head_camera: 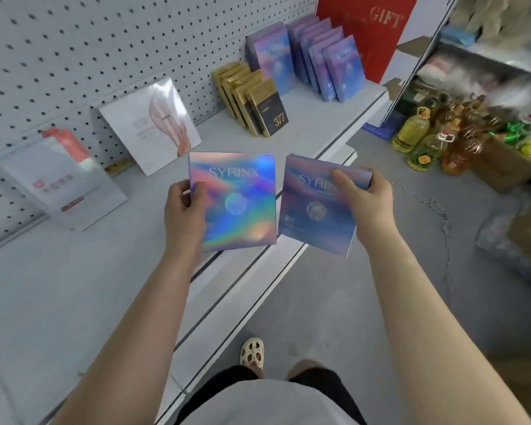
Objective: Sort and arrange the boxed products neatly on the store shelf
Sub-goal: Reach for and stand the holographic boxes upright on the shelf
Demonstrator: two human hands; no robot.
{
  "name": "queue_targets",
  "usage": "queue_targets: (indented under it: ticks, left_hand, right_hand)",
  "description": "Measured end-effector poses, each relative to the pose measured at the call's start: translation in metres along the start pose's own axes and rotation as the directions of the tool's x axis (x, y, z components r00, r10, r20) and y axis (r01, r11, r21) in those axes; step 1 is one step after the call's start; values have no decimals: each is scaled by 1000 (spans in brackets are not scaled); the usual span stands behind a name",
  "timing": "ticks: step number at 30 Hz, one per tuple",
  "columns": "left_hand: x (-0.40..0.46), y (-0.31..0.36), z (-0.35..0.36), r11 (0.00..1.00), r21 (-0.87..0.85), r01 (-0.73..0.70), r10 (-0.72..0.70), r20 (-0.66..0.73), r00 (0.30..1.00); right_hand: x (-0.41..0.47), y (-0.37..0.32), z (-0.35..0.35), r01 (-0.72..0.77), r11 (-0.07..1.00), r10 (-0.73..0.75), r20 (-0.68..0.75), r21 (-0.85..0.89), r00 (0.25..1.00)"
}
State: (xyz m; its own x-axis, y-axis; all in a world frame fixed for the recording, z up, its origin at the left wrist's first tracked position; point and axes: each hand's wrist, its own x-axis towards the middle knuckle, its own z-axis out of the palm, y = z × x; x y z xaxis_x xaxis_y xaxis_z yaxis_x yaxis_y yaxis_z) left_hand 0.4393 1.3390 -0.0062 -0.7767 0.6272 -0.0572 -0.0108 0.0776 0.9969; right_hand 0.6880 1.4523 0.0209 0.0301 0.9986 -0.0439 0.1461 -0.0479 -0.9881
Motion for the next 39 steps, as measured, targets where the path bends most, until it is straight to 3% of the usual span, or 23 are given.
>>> queue_targets:
  ticks: [9, 17, 24, 32, 35, 39]
  left_hand:
    - [76, 14, 123, 999, -19, -41, 41, -41, 998]
    - [108, 18, 234, 999, 0, -32, 31, -278, 960]
    - [126, 23, 257, 1000, -22, -21, 9, -428, 904]
    - [169, 42, 254, 997, -33, -63, 34, -551, 834]
    - [176, 46, 254, 998, -34, -48, 19, -592, 806]
    - [178, 45, 260, 999, -33, -24, -3, -648, 762]
  right_hand:
    - [150, -15, -16, 15, 999, -16, 17, 45, 1000]
    - [303, -23, -34, 125, 992, -126, 246, 19, 961]
    - [404, -31, 10, 230, 973, -208, 404, -5, 891]
    - [468, -42, 92, 367, 930, -307, 553, 1, 775]
    - [486, -49, 116, 369, 928, -316, 639, 54, 701]
    - [514, -56, 142, 393, 920, -253, 767, 1, 590]
